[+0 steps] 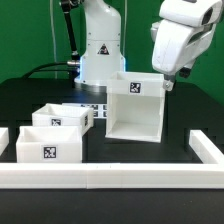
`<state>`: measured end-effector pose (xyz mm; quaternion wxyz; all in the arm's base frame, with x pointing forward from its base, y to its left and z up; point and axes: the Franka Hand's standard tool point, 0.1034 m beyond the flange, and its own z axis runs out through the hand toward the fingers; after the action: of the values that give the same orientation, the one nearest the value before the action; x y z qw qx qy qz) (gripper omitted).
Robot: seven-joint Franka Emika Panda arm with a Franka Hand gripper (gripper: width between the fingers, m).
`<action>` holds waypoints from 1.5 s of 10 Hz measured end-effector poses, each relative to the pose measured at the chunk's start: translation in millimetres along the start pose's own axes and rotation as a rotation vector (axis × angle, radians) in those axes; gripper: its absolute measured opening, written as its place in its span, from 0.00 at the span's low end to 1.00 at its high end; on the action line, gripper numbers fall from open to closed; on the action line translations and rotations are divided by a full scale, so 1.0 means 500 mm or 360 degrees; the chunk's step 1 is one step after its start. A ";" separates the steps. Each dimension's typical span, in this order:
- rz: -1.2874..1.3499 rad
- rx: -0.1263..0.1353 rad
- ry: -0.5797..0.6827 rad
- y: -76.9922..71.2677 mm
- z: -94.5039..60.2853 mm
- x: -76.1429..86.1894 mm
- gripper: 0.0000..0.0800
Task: Assemble drawer
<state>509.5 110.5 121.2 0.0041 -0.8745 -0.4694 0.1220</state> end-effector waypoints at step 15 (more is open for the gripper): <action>0.0865 -0.0039 -0.0007 -0.032 -0.020 -0.059 0.81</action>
Offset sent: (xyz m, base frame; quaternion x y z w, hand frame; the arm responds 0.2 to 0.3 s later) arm 0.0000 0.0000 0.0000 0.0000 0.0000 0.0000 1.0000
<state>482.7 96.2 139.1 -0.0404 -0.9681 -0.2191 0.1149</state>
